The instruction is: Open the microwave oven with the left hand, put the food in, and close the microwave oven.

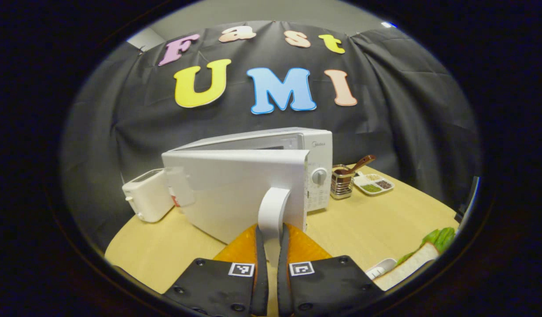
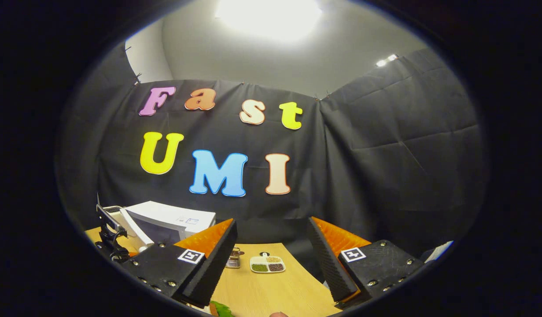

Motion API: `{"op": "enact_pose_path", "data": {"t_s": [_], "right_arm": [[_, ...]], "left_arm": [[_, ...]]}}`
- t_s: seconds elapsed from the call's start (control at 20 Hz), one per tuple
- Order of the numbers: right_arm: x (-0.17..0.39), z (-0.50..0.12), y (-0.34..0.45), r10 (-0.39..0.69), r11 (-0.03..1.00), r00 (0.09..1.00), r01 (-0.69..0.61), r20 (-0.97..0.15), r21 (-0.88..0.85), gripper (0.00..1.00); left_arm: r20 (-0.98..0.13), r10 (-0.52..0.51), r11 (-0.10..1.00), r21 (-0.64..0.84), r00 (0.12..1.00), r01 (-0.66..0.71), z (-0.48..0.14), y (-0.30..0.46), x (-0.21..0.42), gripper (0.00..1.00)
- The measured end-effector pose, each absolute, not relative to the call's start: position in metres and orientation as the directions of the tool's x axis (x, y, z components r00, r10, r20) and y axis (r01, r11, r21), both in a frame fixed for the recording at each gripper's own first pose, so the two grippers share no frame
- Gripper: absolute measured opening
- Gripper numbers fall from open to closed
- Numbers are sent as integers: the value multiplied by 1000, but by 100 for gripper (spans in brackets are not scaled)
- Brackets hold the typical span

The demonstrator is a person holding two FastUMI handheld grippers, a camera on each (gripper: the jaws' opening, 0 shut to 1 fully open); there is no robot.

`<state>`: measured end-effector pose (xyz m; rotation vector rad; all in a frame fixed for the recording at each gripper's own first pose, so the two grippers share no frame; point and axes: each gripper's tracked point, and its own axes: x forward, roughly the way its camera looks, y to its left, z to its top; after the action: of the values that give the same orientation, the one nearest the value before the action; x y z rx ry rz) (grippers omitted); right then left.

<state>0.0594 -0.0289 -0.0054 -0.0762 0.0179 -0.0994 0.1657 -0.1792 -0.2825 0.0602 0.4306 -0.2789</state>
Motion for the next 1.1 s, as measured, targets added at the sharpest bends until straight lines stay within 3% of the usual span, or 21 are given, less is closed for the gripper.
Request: {"op": "enact_pose_path", "data": {"t_s": [0.3, 0.55, 0.8, 1.1], "right_arm": [[46, -19, -11, 61, 998, 997, -62, -51, -32, 97], [43, -18, 9, 119, 993, 992, -120, -49, -15, 96], [49, -17, 50, 156, 987, 986, -154, -56, 42, 96], [50, -17, 102, 165, 985, 984, -161, -68, 64, 96]], "left_arm": [[-438, -98, 990, 51, 894, 134, -282, -112, 129, 14], [-448, -22, 995, 73, 894, 62, -284, -60, 110, 14], [-447, -11, 996, 70, 894, 48, -287, -25, 103, 14], [-450, -76, 994, 30, 890, 101, -289, 0, 100, 13]]}}
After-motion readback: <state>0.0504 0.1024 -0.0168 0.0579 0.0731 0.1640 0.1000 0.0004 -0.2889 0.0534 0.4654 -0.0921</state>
